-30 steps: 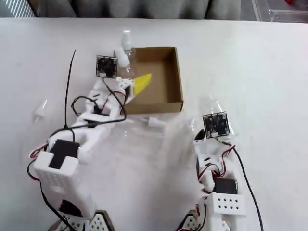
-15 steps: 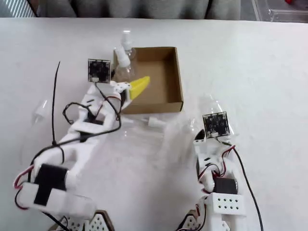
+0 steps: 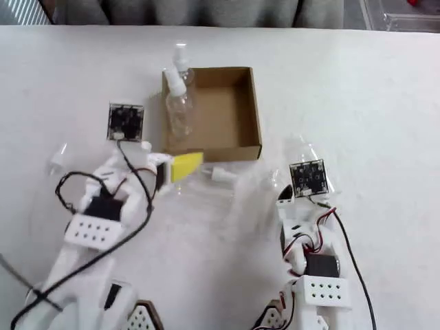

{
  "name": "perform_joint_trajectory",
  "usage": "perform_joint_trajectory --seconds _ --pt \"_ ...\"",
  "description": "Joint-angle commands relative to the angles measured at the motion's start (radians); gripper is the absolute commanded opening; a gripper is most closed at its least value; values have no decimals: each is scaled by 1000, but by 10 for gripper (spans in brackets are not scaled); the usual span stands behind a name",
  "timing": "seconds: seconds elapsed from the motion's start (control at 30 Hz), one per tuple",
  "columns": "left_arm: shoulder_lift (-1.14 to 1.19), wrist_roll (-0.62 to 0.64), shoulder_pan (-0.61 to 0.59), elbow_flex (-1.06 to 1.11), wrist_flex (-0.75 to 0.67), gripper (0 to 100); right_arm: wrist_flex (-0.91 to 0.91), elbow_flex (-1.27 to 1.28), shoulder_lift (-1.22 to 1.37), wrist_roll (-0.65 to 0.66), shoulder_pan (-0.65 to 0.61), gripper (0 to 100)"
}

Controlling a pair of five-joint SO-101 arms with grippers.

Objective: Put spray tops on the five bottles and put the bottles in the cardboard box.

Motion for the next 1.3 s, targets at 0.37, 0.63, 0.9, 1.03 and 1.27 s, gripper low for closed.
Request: perform_joint_trajectory --seconds 0.37,0.63,0.9,1.03,1.27 --pt "-529 107 -12 216 568 411 21 9 -1 12 7 15" --pt "-559 107 -128 236 583 294 21 9 -5 3 24 15" --pt "-559 112 -133 239 546 50 35 -34 -5 11 38 15" --pt "-558 109 -133 239 540 26 174 -166 -1 11 19 15" --pt "-556 109 -128 232 516 20 334 -365 4 12 -122 15"
